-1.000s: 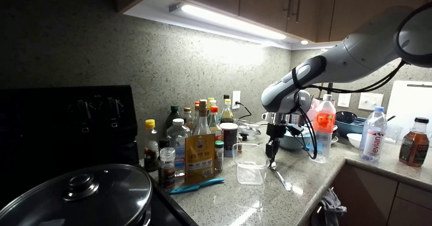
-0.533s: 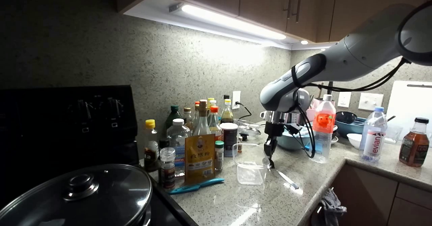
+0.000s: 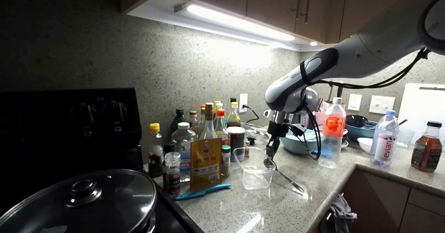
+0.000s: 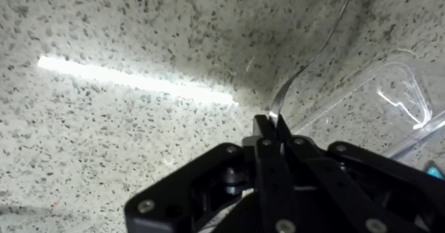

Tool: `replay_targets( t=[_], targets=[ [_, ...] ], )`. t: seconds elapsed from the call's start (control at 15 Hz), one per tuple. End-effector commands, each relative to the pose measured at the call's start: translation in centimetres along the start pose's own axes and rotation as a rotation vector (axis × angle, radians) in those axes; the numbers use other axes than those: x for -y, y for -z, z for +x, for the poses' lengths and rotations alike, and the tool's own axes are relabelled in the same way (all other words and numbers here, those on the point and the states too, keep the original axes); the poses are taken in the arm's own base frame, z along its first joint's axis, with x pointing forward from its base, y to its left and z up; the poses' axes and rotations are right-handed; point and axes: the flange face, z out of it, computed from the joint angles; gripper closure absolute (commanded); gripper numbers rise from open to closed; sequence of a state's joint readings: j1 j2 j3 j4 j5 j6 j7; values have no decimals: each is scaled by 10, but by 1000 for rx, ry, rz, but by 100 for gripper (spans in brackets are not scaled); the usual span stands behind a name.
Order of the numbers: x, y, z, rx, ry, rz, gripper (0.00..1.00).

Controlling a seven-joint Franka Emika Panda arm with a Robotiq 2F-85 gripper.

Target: Put the spoon in the transparent bowl, then remove the spoon out of the bowl, then put the spoon back in the bowl

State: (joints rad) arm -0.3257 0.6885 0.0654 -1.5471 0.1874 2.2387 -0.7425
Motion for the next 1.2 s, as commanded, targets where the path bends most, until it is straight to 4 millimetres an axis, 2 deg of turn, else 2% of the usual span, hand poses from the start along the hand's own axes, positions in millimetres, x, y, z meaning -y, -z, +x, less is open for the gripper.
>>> replay_targets(
  t=[0.0, 0.33, 0.6, 0.87, 1.13],
  targets=[
    [30, 22, -4, -81, 35, -46, 99],
    [58, 48, 2, -280, 44, -130, 99],
    [77, 55, 0, -341, 69, -155, 99],
    [87, 56, -1, -354, 87, -152, 99],
    [89, 58, -3, -359, 96, -155, 99]
  ],
)
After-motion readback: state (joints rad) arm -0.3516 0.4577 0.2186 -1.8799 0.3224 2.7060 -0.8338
